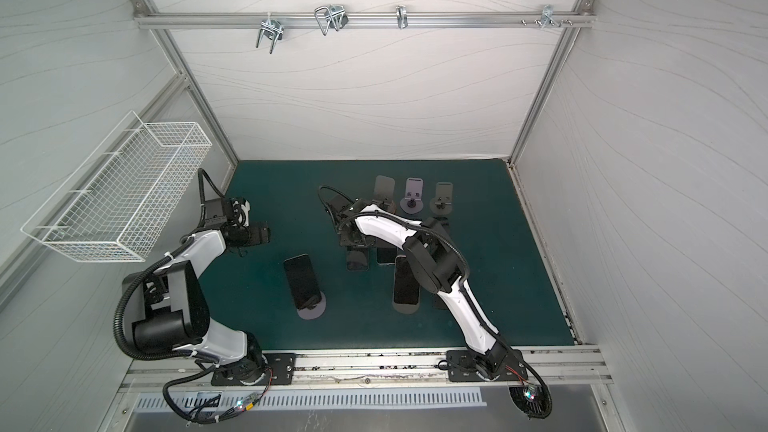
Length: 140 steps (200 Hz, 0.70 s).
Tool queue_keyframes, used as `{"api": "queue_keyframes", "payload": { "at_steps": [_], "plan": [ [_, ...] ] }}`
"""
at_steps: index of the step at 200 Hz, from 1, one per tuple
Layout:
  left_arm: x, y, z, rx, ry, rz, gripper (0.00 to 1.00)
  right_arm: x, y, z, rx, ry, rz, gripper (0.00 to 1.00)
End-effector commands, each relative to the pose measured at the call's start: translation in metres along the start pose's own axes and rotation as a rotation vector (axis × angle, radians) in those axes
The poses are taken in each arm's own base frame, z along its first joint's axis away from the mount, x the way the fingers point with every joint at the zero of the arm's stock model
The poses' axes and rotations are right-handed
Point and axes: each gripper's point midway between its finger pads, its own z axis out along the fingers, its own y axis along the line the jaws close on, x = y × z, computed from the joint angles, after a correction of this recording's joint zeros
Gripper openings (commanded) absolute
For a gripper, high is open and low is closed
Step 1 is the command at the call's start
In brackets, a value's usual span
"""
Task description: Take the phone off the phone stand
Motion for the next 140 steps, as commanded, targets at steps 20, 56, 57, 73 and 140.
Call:
{"api": "queue_keyframes", "payload": {
  "at_steps": [20, 56, 57, 73, 140],
  "plan": [
    [-0.013, -0.001, -0.001, 0.013, -0.022, 0.006, 0.92, -0.003, -0.021, 0.031, 0.11, -0.015, 0.003, 0.73],
    [-0.012, 0.0, -0.001, 0.012, -0.024, 0.004, 0.92, 0.002, -0.027, 0.045, 0.122, 0.02, 0.005, 0.76],
    [-0.012, 0.0, -0.001, 0.012, -0.024, 0.005, 0.92, 0.002, -0.026, 0.045, 0.121, 0.02, 0.003, 0.76],
    [-0.012, 0.0, -0.001, 0.01, -0.022, 0.003, 0.92, 0.005, -0.027, 0.049, 0.119, 0.026, 0.001, 0.78],
    [-0.012, 0.001, 0.0, 0.007, -0.018, 0.002, 0.91, 0.003, -0.026, 0.047, 0.109, 0.028, -0.028, 0.81]
  ]
}}
